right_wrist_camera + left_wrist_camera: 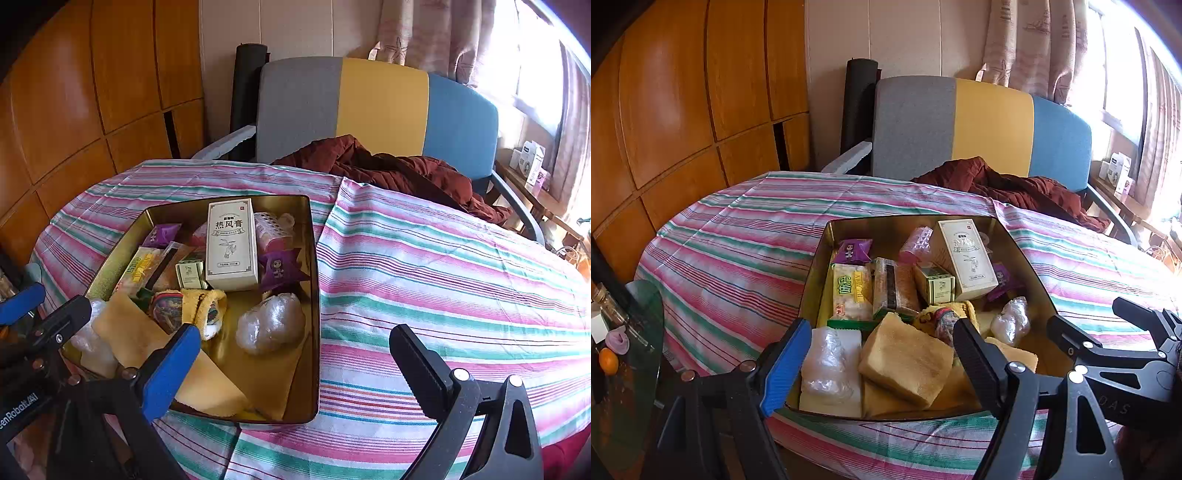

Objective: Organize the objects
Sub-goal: 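Open both tools and withdraw them from the tray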

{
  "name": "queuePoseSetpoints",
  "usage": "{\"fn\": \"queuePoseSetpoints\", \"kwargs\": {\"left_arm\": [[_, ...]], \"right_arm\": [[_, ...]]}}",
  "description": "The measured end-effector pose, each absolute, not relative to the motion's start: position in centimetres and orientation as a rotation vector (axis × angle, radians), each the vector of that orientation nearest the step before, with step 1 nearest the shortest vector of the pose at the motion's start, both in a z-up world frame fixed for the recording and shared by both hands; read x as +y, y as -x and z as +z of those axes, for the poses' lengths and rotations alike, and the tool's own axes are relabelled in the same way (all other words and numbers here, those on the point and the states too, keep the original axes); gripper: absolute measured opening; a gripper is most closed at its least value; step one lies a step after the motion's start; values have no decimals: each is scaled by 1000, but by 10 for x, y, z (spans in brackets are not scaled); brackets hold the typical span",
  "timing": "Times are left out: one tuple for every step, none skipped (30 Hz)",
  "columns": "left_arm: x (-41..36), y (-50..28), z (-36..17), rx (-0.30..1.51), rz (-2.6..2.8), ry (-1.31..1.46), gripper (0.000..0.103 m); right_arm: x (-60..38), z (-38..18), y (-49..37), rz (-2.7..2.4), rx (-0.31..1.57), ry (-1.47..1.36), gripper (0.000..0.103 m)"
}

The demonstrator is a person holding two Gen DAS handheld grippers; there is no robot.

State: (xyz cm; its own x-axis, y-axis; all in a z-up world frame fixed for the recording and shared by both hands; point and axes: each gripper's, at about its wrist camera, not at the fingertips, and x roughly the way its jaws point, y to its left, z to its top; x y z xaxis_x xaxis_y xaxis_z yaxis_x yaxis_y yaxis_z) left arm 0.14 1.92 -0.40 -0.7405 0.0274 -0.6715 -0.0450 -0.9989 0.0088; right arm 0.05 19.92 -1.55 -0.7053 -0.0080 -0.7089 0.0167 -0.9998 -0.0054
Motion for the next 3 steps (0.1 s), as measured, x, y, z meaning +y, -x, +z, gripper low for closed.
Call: {"fn": "queuePoseSetpoints", "kwargs": {"left_arm": [[19,-1,-4,38,2894,1117,80],[19,-1,-5,38,2892,1121,80],[19,0,-5,39,2891,1127,80]], "right_arm": [[199,-15,-1,-2889,17,-1199,103],[199,-15,-1,-2890,14,-1197,103],[200,-15,-1,-2891,11,-1194,103]]}}
